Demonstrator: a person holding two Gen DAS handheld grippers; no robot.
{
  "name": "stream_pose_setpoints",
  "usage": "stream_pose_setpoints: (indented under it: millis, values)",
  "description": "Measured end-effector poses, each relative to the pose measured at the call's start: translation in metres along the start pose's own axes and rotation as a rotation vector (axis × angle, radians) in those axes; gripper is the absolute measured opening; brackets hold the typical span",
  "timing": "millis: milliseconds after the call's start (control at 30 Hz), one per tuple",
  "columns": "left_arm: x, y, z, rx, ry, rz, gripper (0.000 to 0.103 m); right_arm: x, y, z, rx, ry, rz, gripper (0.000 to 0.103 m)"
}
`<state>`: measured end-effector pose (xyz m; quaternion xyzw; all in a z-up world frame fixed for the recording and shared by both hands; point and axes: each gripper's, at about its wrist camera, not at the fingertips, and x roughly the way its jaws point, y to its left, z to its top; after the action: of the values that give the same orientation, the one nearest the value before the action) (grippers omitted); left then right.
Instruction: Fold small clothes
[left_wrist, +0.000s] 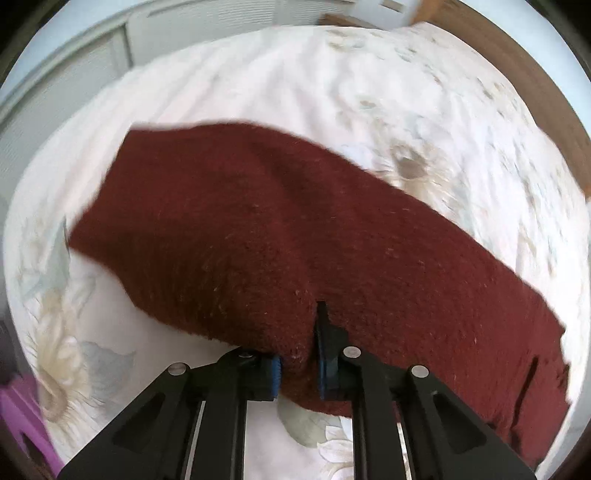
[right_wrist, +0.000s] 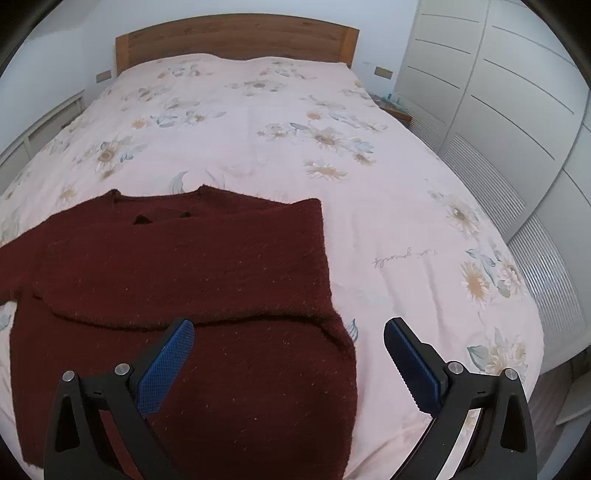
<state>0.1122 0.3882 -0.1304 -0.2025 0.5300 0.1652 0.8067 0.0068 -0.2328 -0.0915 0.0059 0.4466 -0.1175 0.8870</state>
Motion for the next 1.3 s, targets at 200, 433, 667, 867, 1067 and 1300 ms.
stream_pose_setpoints:
  millis: [200,433,667,867,1067,1300]
  values:
    - [-0.045,-0.046,-0.007,0.157,-0.051,-0.008,0.011,0.005,-0.002,0.01,-0.01,-0.004,0.025,0.103]
    - [-0.072,-0.138,-0.018,0.326,-0.075,-0.071,0.01,0.009,0.001,0.022,-0.029,-0.018,0.068,0.103]
    - [-0.069,-0.242,-0.047,0.482,-0.075,-0.165,0.01,0.012,-0.008,0.028,-0.012,-0.026,0.097,0.103]
    - [-0.066,-0.322,-0.083,0.606,-0.062,-0.25,0.01,0.01,-0.02,0.034,0.026,-0.037,0.114,0.103]
    - [-0.05,-0.388,-0.129,0.742,-0.042,-0.28,0.01,0.013,-0.032,0.027,0.047,-0.027,0.117,0.103]
    - [-0.01,-0.418,-0.175,0.822,-0.022,-0.213,0.01,0.026,-0.043,0.007,0.083,0.019,0.118,0.103]
